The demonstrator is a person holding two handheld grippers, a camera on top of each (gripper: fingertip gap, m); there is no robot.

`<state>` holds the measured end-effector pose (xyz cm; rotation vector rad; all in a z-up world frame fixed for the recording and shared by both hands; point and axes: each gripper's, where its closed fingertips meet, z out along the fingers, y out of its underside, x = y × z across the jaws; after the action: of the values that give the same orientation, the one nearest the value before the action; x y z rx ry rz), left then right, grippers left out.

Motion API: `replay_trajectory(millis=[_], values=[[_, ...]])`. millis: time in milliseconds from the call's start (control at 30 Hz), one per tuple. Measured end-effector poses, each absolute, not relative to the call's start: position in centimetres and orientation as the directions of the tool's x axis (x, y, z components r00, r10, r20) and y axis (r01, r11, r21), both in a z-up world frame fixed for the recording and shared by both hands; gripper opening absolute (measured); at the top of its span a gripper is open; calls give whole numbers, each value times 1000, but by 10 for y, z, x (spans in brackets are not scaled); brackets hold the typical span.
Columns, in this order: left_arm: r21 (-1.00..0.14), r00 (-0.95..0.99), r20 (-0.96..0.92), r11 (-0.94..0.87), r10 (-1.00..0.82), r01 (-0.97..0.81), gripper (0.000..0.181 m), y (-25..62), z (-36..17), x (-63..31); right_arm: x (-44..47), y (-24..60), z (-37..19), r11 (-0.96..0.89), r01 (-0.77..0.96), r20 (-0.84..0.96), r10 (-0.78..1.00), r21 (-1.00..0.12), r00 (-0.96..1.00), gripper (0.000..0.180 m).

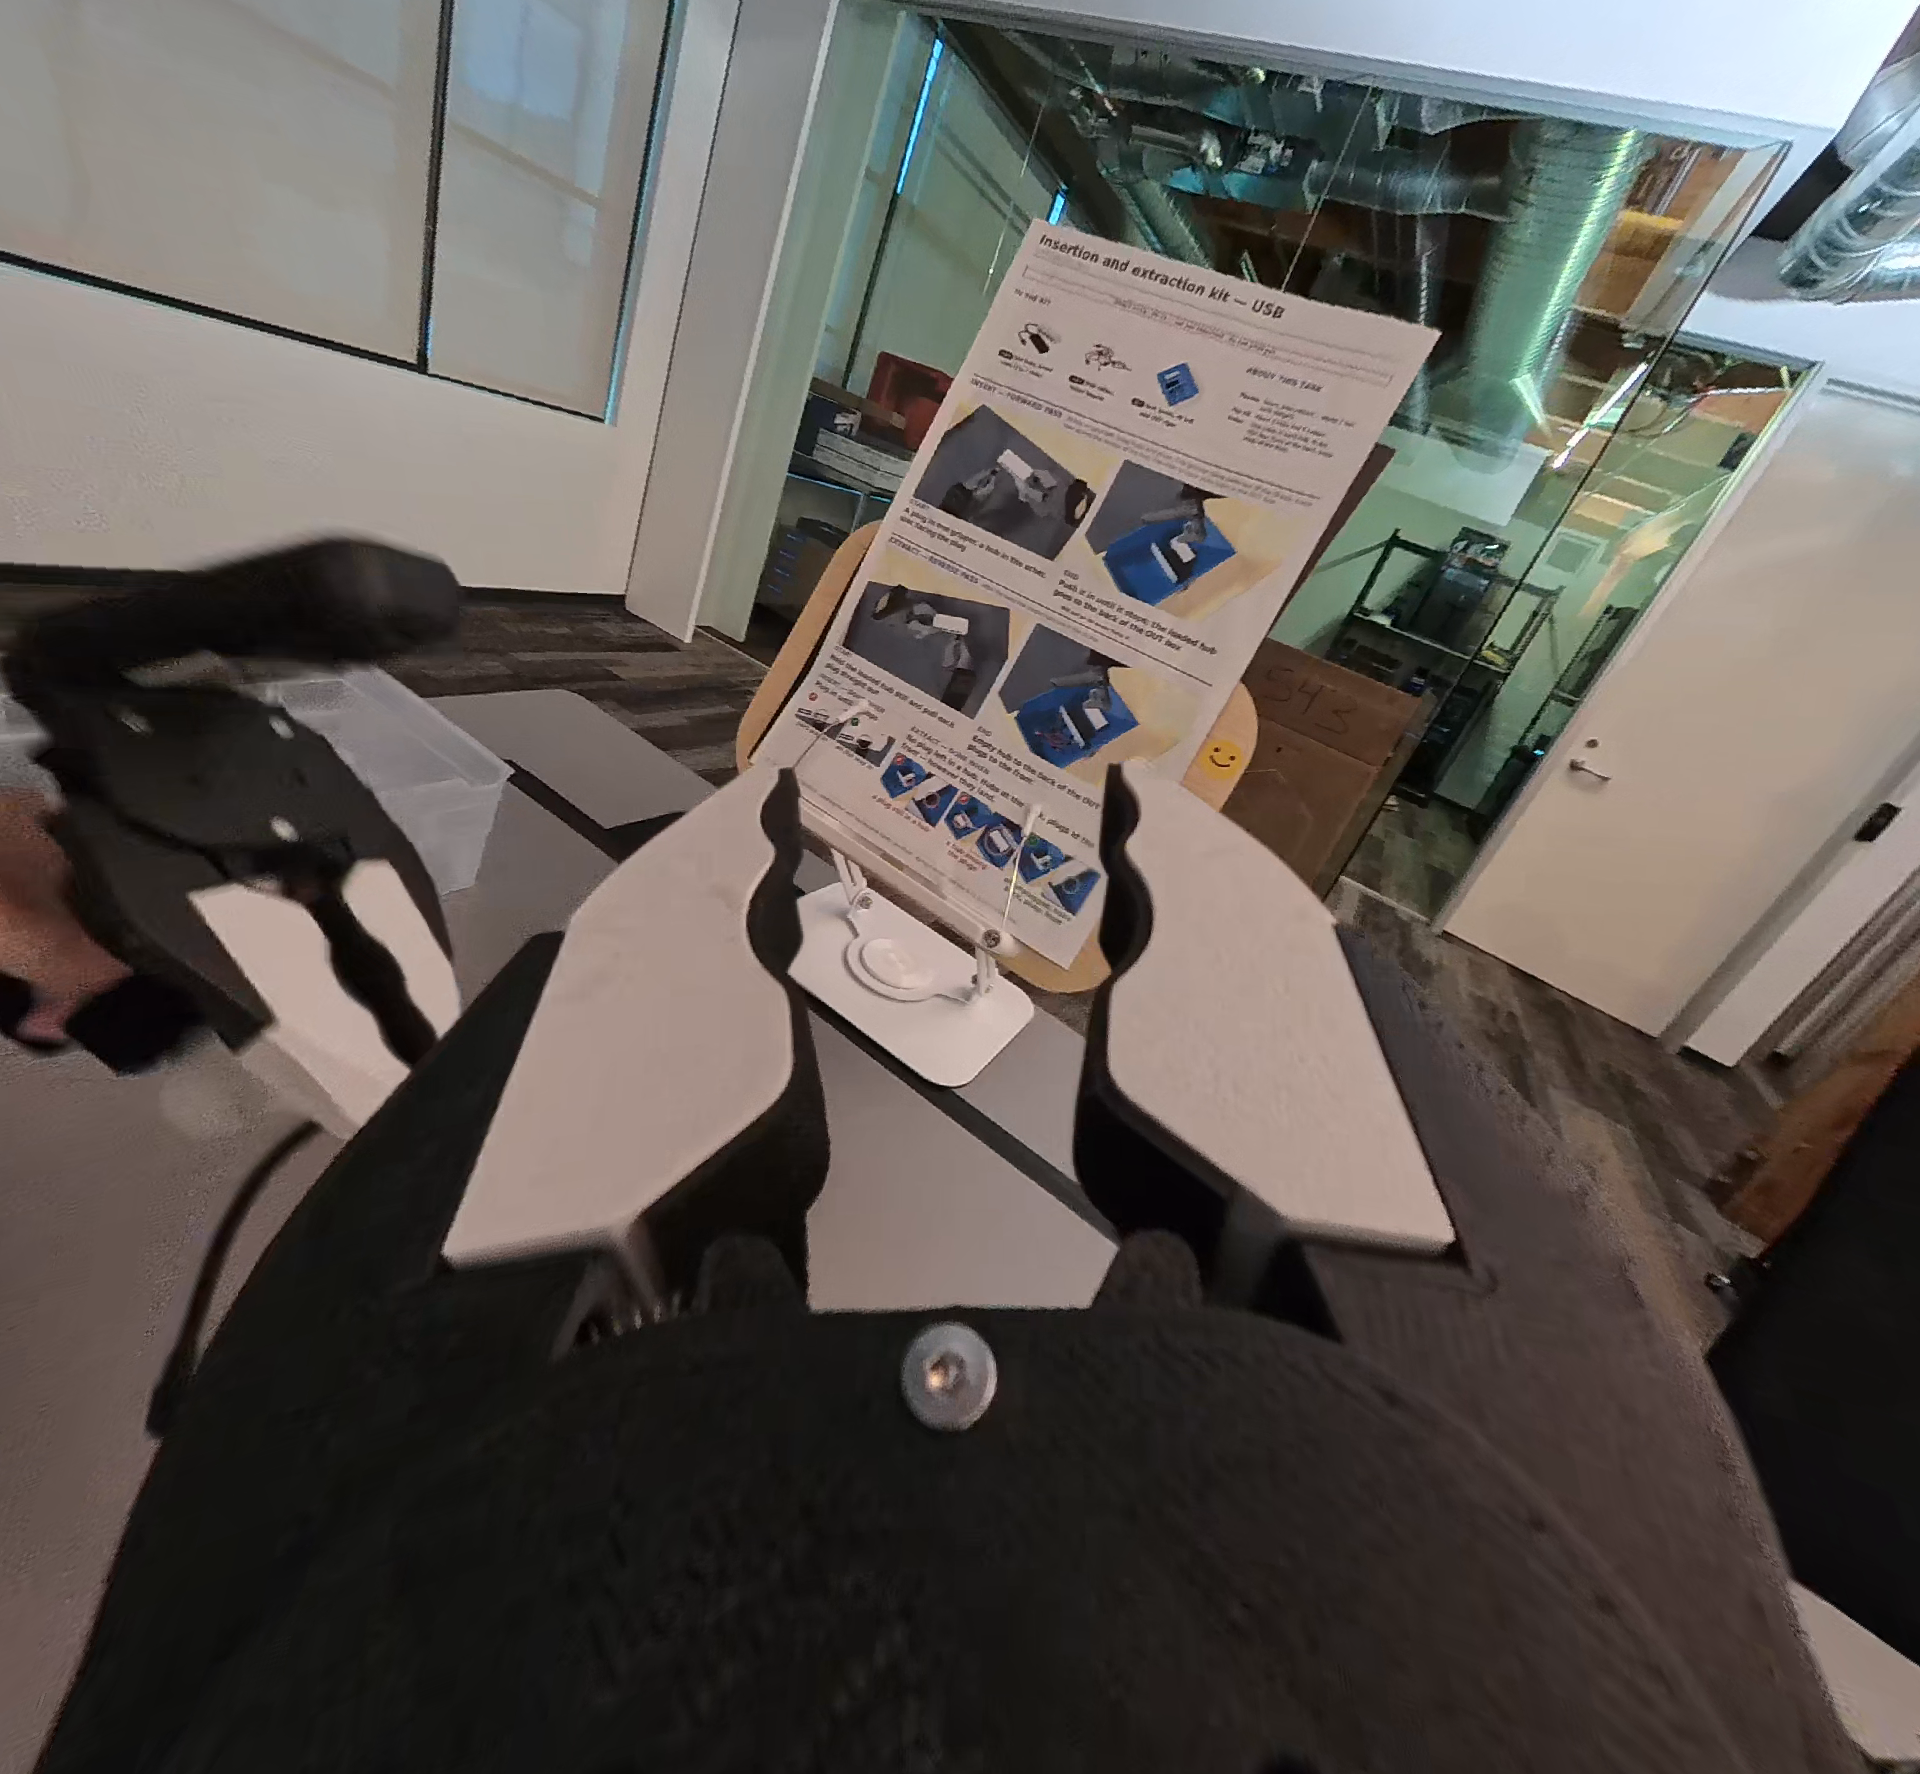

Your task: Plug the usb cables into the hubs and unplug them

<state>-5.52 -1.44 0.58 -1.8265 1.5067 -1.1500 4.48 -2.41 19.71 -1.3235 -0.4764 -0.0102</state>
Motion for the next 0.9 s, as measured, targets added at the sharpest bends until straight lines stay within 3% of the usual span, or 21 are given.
replay_trajectory(millis=[167, 533, 633, 667, 800, 900], values=[[-744, -29, 500, -413, -865, -525, 3, -2, -45, -35, 53, -29, 200, 264, 278, 343, 245, -923, 907, 56], [-684, 136, 388, -383, -912, -620, 3, 26, -134, -20, 59, -26, 198, 252, 269, 332, 252, -930, 909, 56], [-729, 141, 329, -345, -934, -591, 6, 32, -125, -16, 59, -23, 195, 238, 280, 337, 249, -930, 908, 56], [-755, 142, 301, -326, -943, -569, 17, 35, -118, -14, 60, -23, 194, 233, 286, 341, 244, -929, 908, 56], [-863, 160, 112, -176, -981, -473, 34, 50, -77, -19, 63, -23, 194, 227, 303, 352, 227, -926, 908, 56], [-963, 207, -4, -53, -978, -265, 27, 58, -13, -36, 64, -25, 195, 229, 303, 353, 226, -925, 908, 56]])
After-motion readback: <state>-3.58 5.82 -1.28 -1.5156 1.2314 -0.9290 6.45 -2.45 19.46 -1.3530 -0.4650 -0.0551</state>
